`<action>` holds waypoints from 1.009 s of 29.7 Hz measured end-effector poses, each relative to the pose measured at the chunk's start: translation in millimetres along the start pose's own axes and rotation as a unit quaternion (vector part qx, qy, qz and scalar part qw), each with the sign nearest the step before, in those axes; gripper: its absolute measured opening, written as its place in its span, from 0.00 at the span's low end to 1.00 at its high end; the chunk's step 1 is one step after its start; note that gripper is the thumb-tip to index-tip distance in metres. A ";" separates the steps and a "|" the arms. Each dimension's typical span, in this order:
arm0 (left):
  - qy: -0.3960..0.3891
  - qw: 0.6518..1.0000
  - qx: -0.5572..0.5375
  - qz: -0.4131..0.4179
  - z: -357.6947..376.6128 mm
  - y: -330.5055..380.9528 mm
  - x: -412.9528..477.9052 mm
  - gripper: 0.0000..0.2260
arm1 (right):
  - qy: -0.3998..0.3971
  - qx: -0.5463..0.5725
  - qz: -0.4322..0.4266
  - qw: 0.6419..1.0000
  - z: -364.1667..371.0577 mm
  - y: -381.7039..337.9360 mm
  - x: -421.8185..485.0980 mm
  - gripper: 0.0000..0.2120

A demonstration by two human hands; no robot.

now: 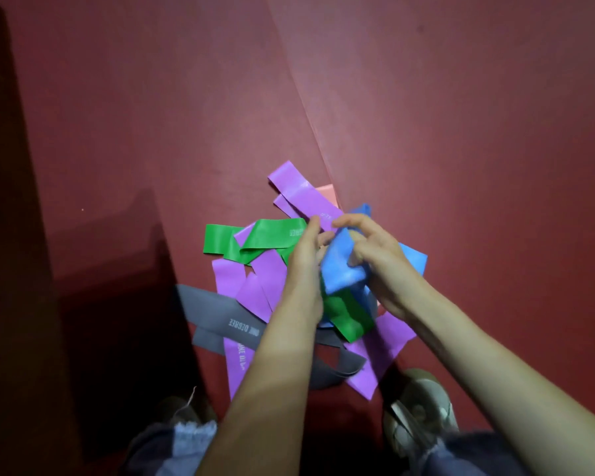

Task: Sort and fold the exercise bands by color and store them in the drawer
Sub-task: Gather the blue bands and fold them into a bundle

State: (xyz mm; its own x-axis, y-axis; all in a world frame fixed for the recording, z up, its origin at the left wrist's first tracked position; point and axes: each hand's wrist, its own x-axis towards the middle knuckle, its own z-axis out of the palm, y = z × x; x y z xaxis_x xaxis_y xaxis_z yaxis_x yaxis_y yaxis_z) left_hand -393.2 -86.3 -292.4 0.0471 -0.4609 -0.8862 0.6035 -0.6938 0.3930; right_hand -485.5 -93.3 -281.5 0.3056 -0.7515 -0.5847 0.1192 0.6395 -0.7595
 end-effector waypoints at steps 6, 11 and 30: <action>-0.088 0.991 -0.092 -0.046 -20.2 11.7 -6.4 0.16 | -0.117 -0.080 0.016 0.990 -3.2 12.3 -20.7 0.24; -0.105 0.986 -0.129 -0.030 -26.8 4.0 -8.0 0.17 | -0.065 -0.053 0.069 0.994 -12.2 35.0 -8.9 0.33; 0.079 0.983 0.070 0.149 -45.1 -28.9 -12.3 0.10 | 0.146 -0.582 0.050 0.799 -28.2 49.6 44.8 0.25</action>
State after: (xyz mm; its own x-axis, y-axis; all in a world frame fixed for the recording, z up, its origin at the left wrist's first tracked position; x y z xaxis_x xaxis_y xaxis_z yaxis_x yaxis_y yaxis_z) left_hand -375.3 -35.6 -303.9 0.3352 -0.5720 -0.7487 0.4292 -0.6147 0.6618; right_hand -492.6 -99.9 -353.4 0.0053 -0.8206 -0.5715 -0.9022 0.2426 -0.3567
